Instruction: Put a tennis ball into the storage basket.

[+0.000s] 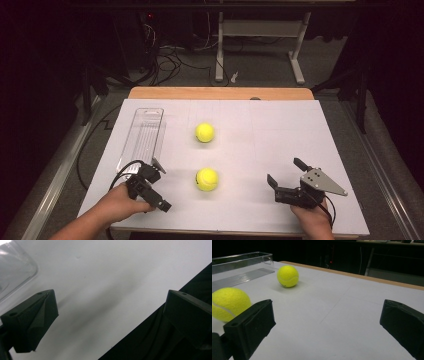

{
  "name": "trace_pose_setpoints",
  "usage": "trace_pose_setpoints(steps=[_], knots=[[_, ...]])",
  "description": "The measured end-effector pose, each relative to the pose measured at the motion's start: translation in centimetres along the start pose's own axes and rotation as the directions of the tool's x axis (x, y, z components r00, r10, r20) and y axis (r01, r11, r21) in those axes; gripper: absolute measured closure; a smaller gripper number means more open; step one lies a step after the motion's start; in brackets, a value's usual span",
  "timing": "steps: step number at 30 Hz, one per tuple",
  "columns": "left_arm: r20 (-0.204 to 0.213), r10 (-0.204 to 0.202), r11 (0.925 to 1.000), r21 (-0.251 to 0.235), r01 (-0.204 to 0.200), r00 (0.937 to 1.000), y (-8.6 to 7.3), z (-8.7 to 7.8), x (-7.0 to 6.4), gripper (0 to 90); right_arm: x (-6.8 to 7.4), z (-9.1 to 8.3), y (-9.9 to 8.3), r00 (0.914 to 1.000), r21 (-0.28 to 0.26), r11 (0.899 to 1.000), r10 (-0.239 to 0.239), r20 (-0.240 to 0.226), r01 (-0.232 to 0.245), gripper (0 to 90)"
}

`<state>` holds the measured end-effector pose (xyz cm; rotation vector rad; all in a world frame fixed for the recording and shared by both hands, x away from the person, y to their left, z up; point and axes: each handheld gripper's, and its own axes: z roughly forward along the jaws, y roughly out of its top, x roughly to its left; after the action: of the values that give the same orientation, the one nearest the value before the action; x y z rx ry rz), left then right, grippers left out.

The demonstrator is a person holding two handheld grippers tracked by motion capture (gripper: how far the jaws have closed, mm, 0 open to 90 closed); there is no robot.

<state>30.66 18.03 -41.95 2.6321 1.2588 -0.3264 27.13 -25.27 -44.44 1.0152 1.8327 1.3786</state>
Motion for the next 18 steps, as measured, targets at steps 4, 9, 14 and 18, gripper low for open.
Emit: trace_pose_setpoints(steps=[4,9,14,18], knots=[[0.002,0.021,0.9998,0.001,-0.021,0.9998,0.7,0.2,-0.6,0.7,0.0,0.0,0.0,1.0000,-0.001,1.000,0.002,-0.001,-0.002,0.3],[0.007,0.039,0.9992,0.003,-0.039,0.9992,1.3,0.4,-1.3,0.7,0.0,0.0,0.0,1.0000,0.000,1.000,0.003,-0.002,-0.003,0.3],[0.018,0.063,0.9980,-0.001,-0.063,0.9979,2.0,0.6,-2.0,0.7,0.1,-0.1,0.0,1.0000,-0.003,1.000,0.000,-0.002,0.000,0.3],[0.026,0.080,0.9968,-0.009,-0.080,0.9965,2.6,0.5,-2.7,0.7,0.1,0.0,0.0,1.0000,0.002,1.000,0.001,-0.001,-0.001,0.3]])
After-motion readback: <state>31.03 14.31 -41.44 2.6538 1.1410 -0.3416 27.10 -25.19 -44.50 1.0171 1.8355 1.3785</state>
